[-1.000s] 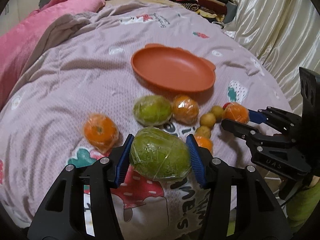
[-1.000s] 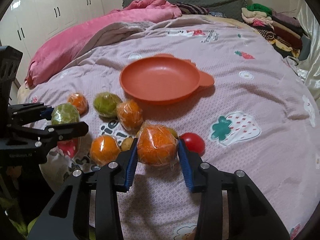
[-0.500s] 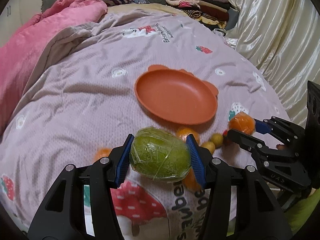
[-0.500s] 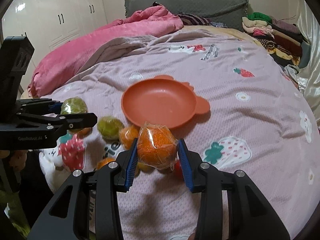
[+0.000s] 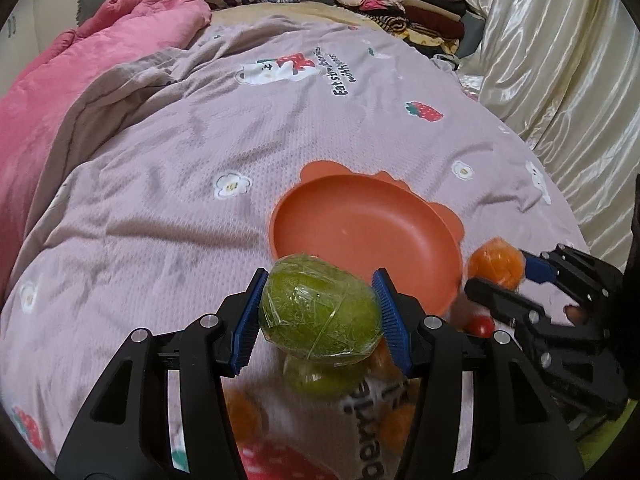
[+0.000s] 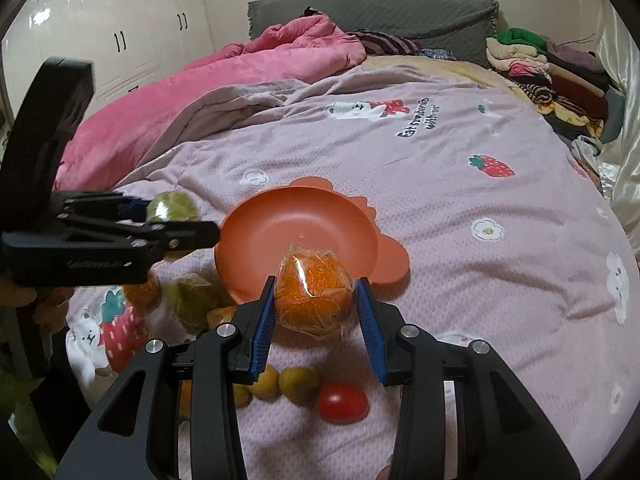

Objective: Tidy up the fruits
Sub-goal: 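Lift both held fruits and carry them over the orange plate, then open the right gripper to drop the orange while the left gripper releases the green fruit into the plate, then withdraw both open grippers from the plate toward the remaining fruits, then grasp a wrapped orange with the left gripper while the right gripper grasps another wrapped orange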

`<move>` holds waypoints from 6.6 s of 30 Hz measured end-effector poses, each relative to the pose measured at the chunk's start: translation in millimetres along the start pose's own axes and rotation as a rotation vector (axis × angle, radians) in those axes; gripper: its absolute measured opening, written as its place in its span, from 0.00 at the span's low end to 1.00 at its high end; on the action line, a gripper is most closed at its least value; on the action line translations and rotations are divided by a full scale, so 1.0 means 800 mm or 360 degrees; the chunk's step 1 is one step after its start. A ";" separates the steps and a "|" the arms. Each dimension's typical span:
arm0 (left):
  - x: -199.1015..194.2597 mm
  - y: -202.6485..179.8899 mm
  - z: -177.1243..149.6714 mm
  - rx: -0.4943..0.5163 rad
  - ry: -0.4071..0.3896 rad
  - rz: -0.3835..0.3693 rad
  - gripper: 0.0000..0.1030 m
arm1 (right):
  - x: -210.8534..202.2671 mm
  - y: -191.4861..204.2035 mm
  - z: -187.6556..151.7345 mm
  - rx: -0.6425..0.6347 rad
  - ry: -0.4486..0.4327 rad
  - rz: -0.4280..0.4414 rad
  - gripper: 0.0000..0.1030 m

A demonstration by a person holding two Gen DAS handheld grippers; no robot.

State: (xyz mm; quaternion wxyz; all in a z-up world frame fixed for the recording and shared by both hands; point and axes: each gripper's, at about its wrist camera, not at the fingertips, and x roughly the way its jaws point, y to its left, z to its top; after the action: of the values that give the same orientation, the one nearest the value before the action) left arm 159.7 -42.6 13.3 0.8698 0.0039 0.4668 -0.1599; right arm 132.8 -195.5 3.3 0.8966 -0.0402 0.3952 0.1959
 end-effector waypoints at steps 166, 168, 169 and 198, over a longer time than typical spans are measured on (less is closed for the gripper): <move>-0.069 0.068 -0.144 -0.0107 -0.0008 0.0273 0.82 | -0.014 0.097 -0.095 0.0007 0.0232 0.0064 0.90; -0.067 0.066 -0.142 -0.0099 -0.0005 0.0259 0.79 | -0.011 0.096 -0.096 0.0017 0.0243 0.0070 0.90; -0.065 0.064 -0.142 -0.0094 -0.0003 0.0254 0.78 | -0.010 0.096 -0.097 0.0020 0.0245 0.0073 0.90; -0.024 0.061 -0.119 -0.0048 0.0031 0.0212 0.49 | 0.012 0.102 -0.094 -0.0005 0.0261 0.0177 0.45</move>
State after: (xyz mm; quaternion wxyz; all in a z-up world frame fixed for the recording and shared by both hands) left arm 86.8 24.1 -31.6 0.8739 0.0235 0.4762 -0.0947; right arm 55.6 -134.7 -48.5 0.8489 -0.0355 0.4685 0.2421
